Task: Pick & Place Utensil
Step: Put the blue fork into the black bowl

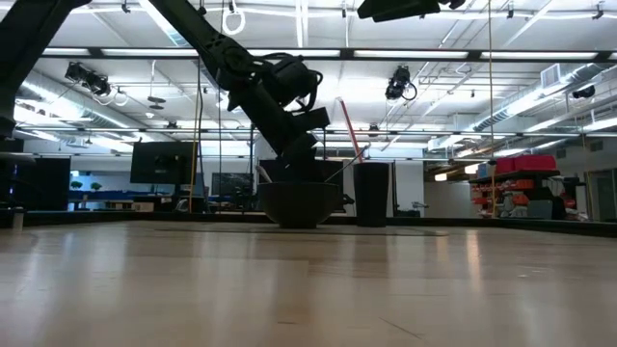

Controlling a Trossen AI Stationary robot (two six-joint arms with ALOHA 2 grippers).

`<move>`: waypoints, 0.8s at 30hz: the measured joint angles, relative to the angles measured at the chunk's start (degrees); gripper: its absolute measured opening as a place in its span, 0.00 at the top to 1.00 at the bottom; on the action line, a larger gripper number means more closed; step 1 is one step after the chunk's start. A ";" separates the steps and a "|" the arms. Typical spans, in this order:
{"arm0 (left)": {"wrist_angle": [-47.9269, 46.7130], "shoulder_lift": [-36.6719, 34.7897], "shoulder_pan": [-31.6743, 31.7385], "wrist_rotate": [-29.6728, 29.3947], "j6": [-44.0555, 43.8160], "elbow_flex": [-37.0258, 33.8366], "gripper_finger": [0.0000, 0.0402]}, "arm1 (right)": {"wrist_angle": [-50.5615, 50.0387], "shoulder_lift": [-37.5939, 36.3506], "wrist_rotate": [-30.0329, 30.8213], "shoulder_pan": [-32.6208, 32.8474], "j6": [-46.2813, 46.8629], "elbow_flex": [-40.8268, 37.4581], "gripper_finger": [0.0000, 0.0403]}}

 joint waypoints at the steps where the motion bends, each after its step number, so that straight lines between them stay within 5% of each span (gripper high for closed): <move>1: -0.03 0.00 0.02 0.18 0.00 0.00 0.93 | 0.00 0.00 -0.01 0.00 0.00 0.00 0.50; 24: -0.46 0.00 -0.24 4.33 -1.12 0.00 0.93 | 0.00 0.00 -0.03 0.00 -0.01 0.00 0.50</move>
